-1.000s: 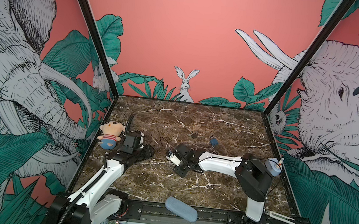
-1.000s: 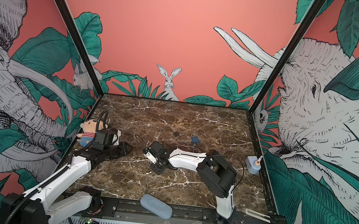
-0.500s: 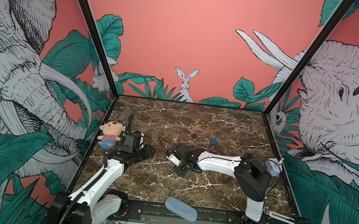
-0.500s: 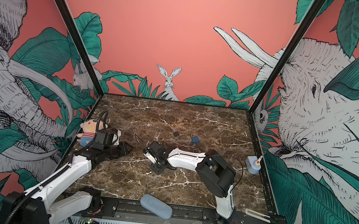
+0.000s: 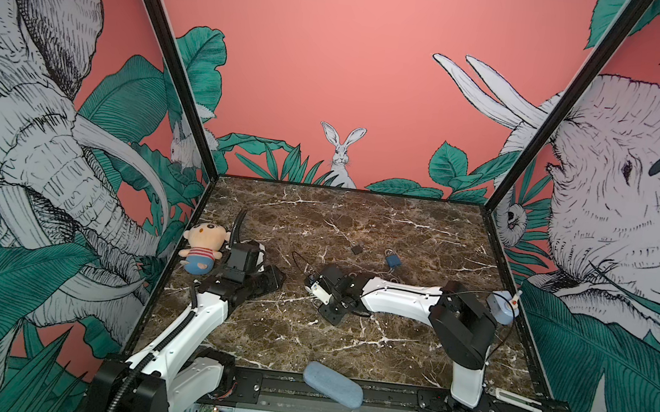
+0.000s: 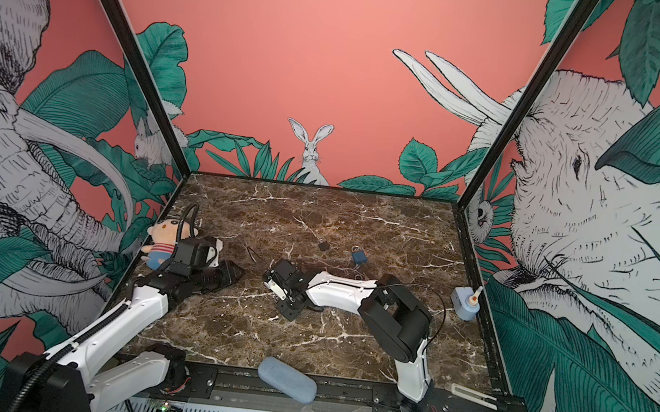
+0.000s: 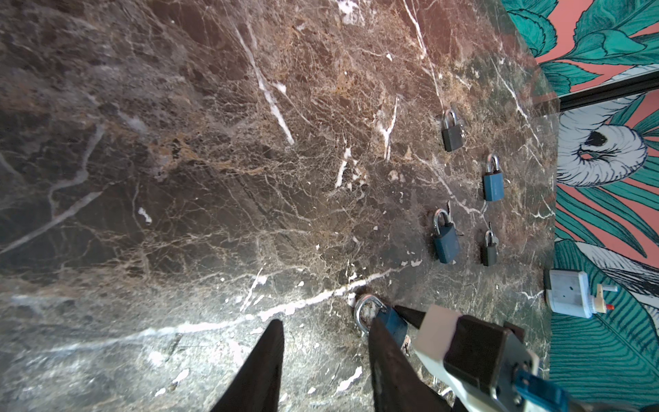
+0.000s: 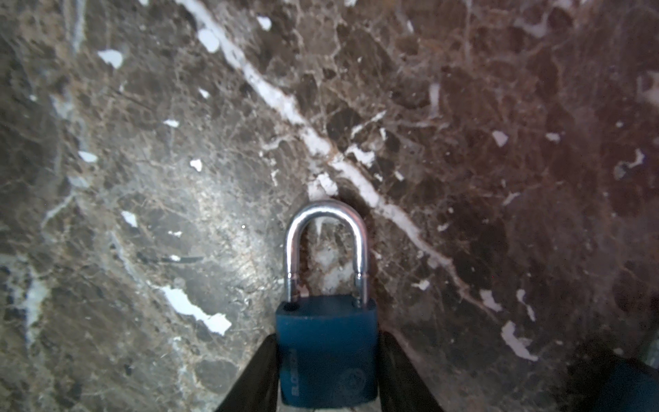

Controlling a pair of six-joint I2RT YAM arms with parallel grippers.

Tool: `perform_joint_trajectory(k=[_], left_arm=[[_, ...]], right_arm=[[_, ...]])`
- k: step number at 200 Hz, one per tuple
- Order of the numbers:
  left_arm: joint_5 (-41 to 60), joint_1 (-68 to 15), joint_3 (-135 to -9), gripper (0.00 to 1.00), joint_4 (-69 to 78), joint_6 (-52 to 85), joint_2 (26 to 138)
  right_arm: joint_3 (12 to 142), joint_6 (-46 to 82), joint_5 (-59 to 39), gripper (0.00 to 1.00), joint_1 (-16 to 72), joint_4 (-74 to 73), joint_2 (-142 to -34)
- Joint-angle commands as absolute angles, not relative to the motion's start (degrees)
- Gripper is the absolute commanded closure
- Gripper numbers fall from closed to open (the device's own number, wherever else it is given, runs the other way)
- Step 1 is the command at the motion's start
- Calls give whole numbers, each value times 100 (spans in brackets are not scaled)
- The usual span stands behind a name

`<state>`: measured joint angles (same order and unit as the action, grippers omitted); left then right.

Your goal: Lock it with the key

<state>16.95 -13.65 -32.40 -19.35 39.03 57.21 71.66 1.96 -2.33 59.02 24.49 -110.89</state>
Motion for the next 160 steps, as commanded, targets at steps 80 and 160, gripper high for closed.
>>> perform_joint_trajectory(k=[80, 160], left_arm=[[2413, -1308, -3212, 66, -1582, 3637, 5832], [3705, -1319, -3402, 57, -906, 3679, 6068]], right_arm=[[7237, 370, -199, 88, 5934, 2418, -10637], [7477, 417, -423, 90, 5797, 2508, -9872]])
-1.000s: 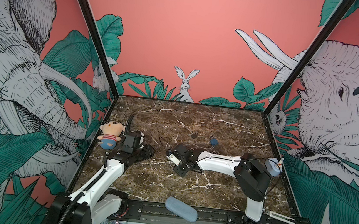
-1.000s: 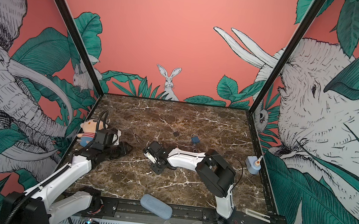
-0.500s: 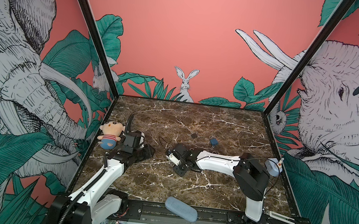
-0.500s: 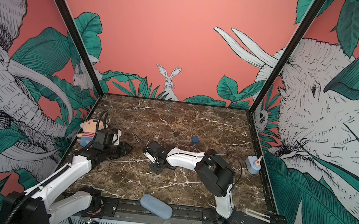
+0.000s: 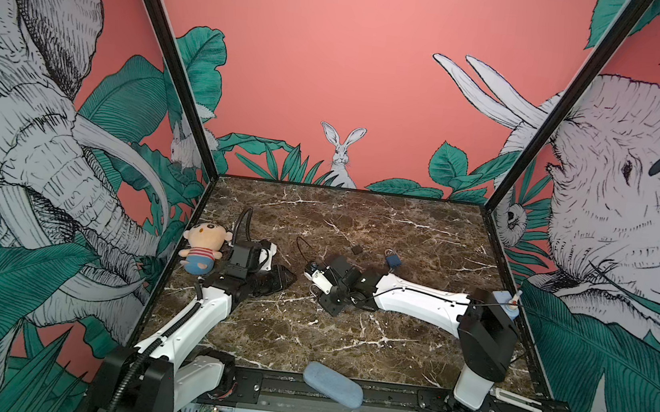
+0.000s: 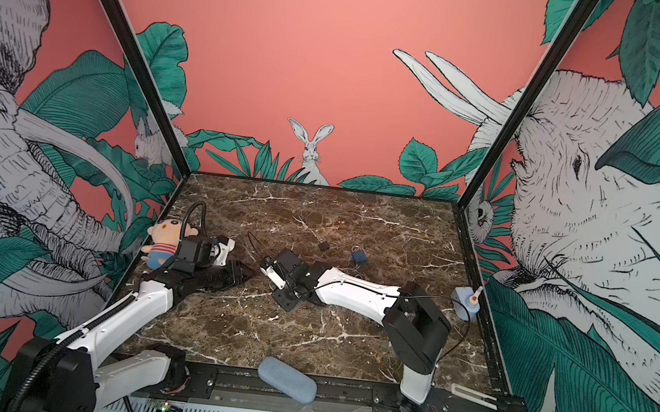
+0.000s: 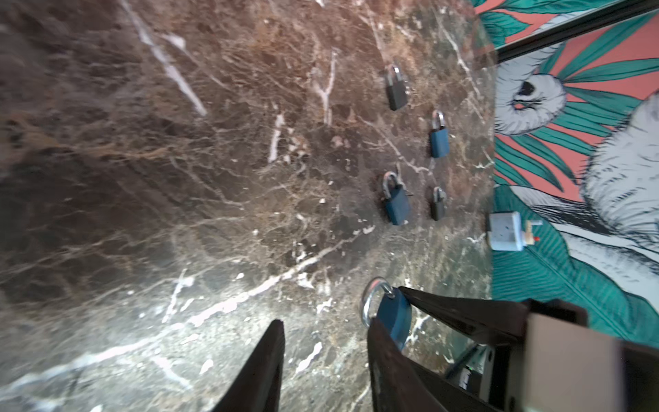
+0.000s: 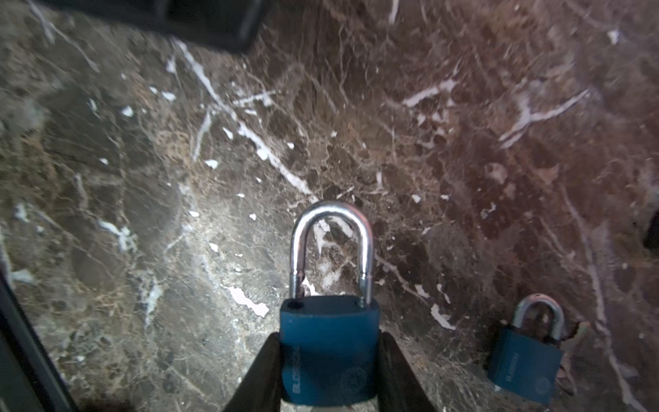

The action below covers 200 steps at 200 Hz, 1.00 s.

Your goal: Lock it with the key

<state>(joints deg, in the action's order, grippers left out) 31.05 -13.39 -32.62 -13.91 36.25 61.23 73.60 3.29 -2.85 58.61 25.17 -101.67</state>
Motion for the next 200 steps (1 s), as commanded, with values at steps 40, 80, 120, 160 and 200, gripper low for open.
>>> perform_joint_trajectory(k=[40, 80, 120, 160, 200], left_arm=[[4225, -1392, -3477, 55, -244, 3980, 6195], [4246, -1714, -3689, 54, -334, 3845, 6361], [4109, -2026, -3814, 56, -366, 3796, 6588], [3930, -2030, -3831, 57, -536, 3694, 6624], [3594, -2022, -3824, 58, -606, 3700, 6505]], right_arm=[[7473, 583, -571, 90, 5696, 2367, -9619], [7459, 654, -617, 90, 5686, 2280, -9522], [7447, 660, -641, 90, 5680, 2251, -9433], [7435, 651, -606, 90, 5675, 2265, -9354], [7395, 656, -606, 91, 5670, 2268, -9328]])
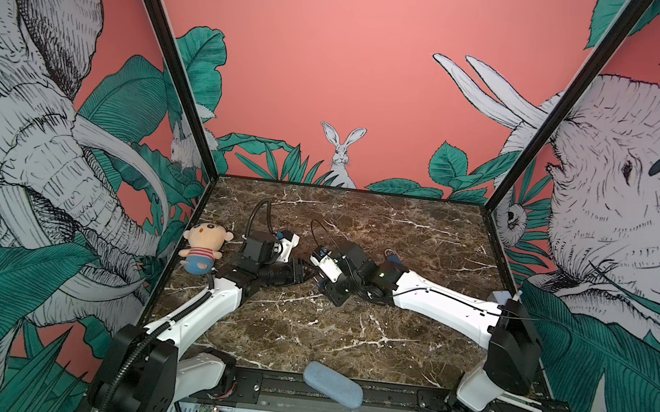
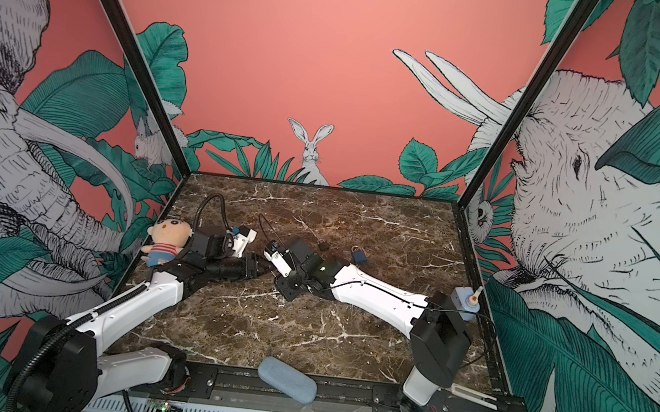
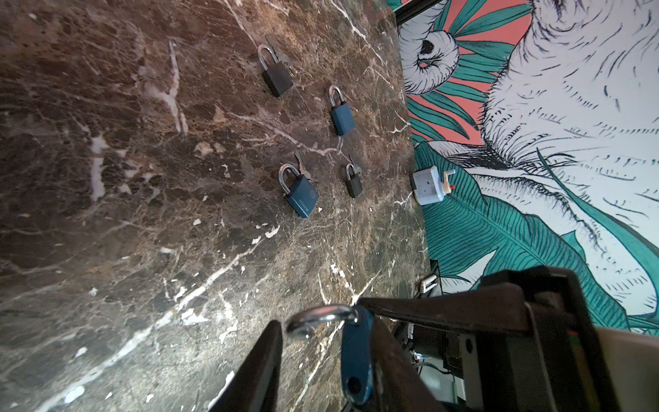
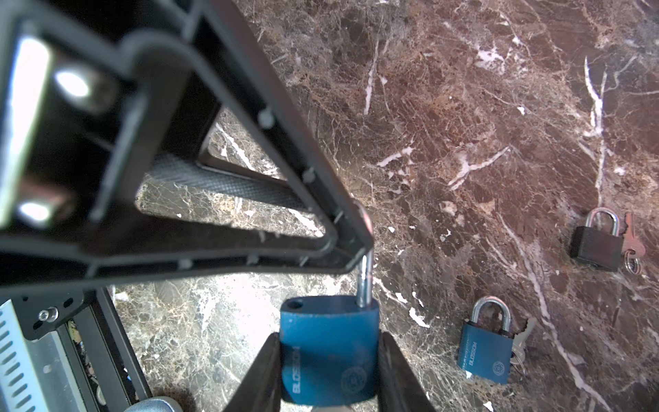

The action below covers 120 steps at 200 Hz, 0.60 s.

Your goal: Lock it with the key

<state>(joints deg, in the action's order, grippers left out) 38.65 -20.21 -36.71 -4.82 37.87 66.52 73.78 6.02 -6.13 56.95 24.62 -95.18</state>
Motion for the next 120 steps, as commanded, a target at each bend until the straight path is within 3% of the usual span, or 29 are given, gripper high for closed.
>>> perform_joint_trajectory(k=[1, 120], left_arm=[[3586, -2022, -3824, 57, -606, 3700, 6504], [4240, -2039, -3840, 55, 321, 3995, 6910]], right_arm=[[7398, 657, -611, 91, 5665, 2268, -9327], [7479, 730, -808, 92, 5669, 2278, -9352]])
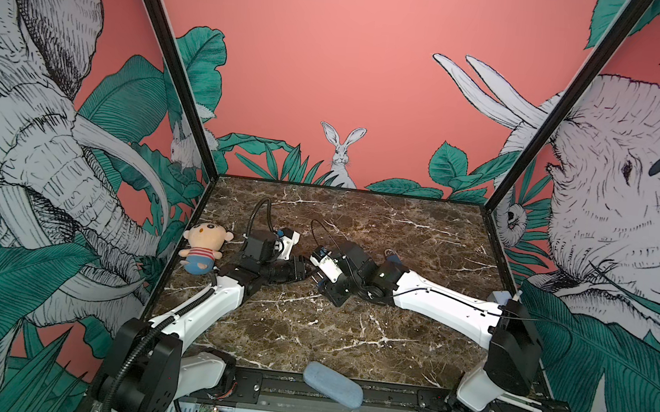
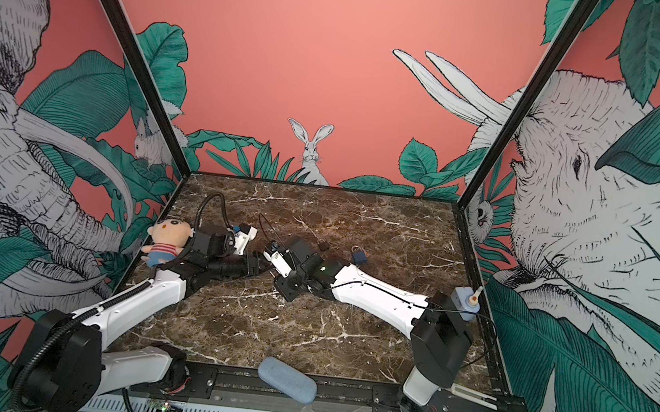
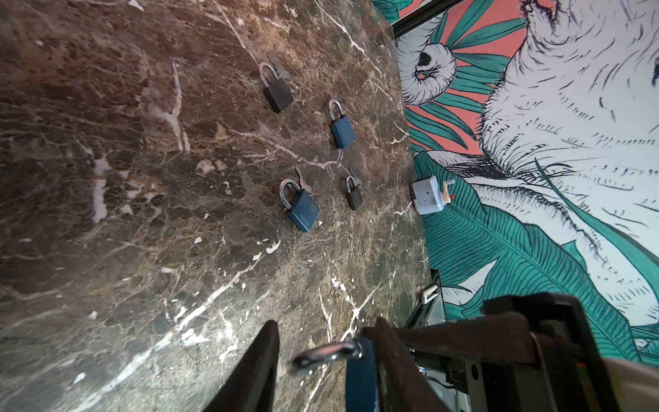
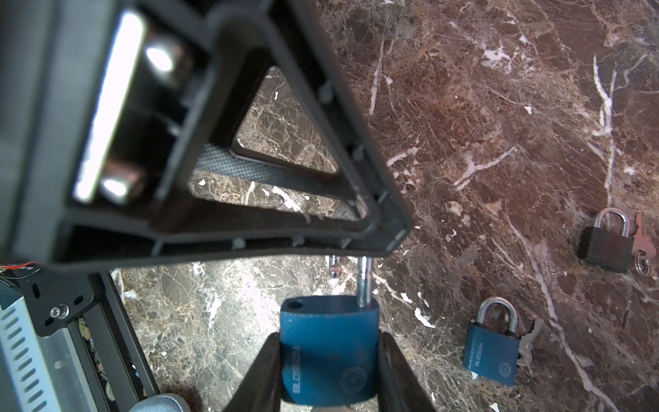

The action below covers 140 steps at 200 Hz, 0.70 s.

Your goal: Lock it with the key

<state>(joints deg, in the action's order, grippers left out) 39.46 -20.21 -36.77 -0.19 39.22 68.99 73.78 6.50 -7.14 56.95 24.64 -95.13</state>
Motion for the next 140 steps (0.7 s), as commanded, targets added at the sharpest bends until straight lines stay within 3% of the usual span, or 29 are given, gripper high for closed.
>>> perform_joint_trajectory(k=[1, 29, 62, 140], left_arm=[[4243, -2039, -3840, 55, 323, 3997, 6913], [4342, -2048, -3812, 60, 282, 3957, 6905], [4261, -2048, -3828, 74, -30, 3801, 6777], [4378, -2049, -3814, 67, 54, 3850, 6776]], right_arm=[[7479, 734, -804, 92, 5669, 2273, -9356], [7479, 730, -835, 92, 5639, 2303, -9365], [7479, 789, -864, 92, 5574, 2272, -9321], [7477, 782, -888, 94, 5574, 2281, -9325]])
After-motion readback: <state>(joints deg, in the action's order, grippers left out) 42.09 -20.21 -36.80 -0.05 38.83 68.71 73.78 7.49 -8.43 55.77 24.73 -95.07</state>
